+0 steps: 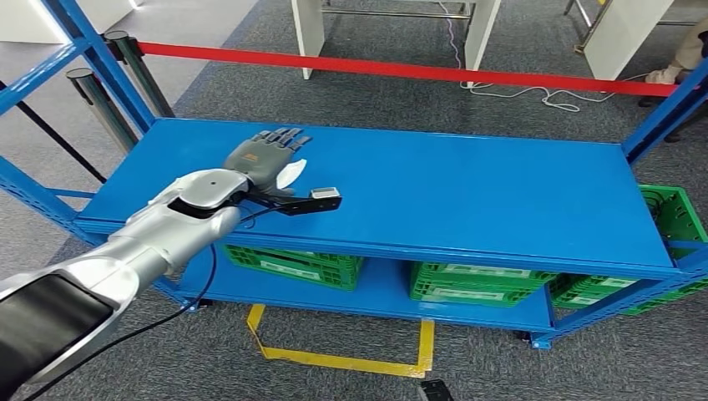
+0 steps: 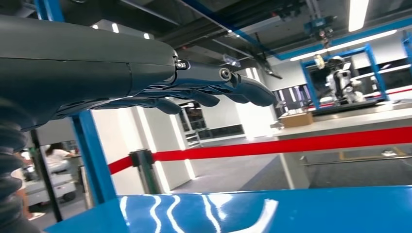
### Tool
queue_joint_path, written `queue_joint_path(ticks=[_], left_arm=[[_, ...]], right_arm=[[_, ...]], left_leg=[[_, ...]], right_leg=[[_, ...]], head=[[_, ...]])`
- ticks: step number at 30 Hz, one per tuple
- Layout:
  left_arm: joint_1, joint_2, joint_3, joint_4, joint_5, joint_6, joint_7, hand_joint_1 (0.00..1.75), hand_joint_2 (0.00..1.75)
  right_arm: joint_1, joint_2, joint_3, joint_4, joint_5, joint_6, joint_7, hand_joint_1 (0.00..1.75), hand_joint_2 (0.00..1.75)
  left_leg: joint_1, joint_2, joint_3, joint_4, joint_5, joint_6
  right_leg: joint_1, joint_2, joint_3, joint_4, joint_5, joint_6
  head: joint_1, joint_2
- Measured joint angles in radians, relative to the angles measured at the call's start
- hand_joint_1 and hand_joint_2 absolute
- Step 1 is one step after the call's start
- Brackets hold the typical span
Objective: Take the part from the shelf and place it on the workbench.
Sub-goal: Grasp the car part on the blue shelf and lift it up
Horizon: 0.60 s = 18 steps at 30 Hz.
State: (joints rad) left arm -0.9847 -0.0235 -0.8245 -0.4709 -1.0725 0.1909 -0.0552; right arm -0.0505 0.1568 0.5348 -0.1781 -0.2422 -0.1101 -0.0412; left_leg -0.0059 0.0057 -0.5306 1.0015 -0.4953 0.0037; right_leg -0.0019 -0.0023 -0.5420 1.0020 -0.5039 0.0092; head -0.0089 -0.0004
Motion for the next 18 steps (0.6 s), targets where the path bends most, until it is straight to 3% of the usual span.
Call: queue_joint_path(ticks=[3, 5, 9, 15, 18], left_arm=[[-0.001, 0.006, 0.008, 0.016, 0.007, 0.000, 0.001, 0.00, 0.00], [-0.001, 0.007, 0.013, 0.026, 0.012, 0.001, -0.002, 0.00, 0.00], [-0.001, 0.008, 0.022, 0.040, 0.016, 0.012, -0.013, 0.00, 1.75], [0.016, 0.020, 0.041, 0.049, 0.016, 0.054, 0.015, 0.00, 1.75], [0.028, 0.030, 0.049, 0.051, 0.016, 0.060, 0.016, 0.00, 1.75]], right_arm=[[-0.001, 0.000, -0.001, 0.000, -0.009, 0.008, 0.012, 0.00, 0.00], [-0.003, 0.000, -0.001, 0.000, -0.017, 0.017, 0.021, 0.00, 0.00], [-0.006, 0.000, -0.003, 0.000, -0.020, 0.023, 0.029, 0.00, 0.00], [0.000, -0.001, 0.001, 0.001, 0.021, -0.119, -0.018, 0.00, 0.00], [0.003, -0.003, 0.001, 0.002, 0.025, -0.132, -0.021, 0.00, 0.00]], left_leg=[[0.000, 0.000, 0.000, 0.000, 0.000, 0.000], [0.000, 0.000, 0.000, 0.000, 0.000, 0.000], [0.000, 0.000, 0.000, 0.000, 0.000, 0.000], [0.000, 0.000, 0.000, 0.000, 0.000, 0.000], [0.000, 0.000, -0.001, 0.000, 0.000, 0.000]], right_leg=[[0.000, 0.000, 0.000, 0.000, 0.000, 0.000], [0.000, 0.000, 0.000, 0.000, 0.000, 0.000], [0.000, 0.000, 0.000, 0.000, 0.000, 0.000], [0.000, 0.000, 0.000, 0.000, 0.000, 0.000], [0.000, 0.000, 0.000, 0.000, 0.000, 0.000]], head=[[0.000, 0.000], [0.000, 0.000], [0.000, 0.000], [0.000, 0.000], [0.000, 0.000]])
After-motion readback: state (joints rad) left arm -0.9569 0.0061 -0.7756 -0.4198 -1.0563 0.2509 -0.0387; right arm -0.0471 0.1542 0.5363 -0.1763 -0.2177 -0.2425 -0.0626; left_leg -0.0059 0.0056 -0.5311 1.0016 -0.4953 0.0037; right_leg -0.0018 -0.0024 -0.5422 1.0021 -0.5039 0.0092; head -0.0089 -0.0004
